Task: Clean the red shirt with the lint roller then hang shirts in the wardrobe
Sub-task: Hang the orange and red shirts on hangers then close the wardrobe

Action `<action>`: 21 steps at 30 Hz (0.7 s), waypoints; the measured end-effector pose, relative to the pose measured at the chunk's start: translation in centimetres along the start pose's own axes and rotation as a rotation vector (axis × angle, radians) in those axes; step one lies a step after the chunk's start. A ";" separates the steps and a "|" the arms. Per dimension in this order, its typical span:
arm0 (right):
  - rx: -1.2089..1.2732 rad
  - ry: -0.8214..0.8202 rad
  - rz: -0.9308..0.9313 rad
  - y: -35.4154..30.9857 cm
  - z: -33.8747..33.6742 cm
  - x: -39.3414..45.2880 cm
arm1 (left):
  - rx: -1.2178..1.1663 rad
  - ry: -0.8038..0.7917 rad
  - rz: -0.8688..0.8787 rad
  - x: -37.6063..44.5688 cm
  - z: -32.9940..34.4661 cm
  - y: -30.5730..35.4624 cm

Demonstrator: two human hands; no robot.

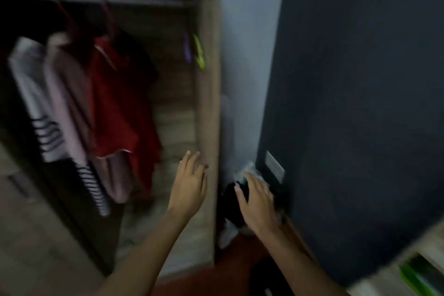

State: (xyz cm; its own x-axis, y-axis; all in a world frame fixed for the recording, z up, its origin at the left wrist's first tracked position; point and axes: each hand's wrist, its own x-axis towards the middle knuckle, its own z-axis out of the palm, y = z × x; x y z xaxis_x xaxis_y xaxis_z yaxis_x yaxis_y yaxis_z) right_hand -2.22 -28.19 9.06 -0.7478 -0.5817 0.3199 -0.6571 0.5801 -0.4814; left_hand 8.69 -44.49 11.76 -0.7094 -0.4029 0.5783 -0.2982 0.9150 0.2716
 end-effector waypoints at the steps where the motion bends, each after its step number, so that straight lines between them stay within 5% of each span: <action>1: 0.068 0.022 -0.045 -2.9 -0.1 2.0 | 0.031 0.041 -0.001 1.4 -1.8 -1.9; 12: 0.363 0.435 -0.517 -30.2 -9.8 22.3 | 0.306 0.377 0.263 19.4 -25.1 -11.8; 21: 0.361 0.649 -0.725 -42.0 -19.2 30.6 | 0.551 0.542 0.282 30.4 -38.3 -13.3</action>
State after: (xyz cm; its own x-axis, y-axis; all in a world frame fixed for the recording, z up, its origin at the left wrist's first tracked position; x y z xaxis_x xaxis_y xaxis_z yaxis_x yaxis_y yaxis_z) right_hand 0.69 -59.44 54.73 -0.1614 -0.2422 0.9567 -0.9822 -0.0549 -0.1796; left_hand 15.54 -69.70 55.23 -0.4396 0.0193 0.8980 -0.5253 0.8054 -0.2744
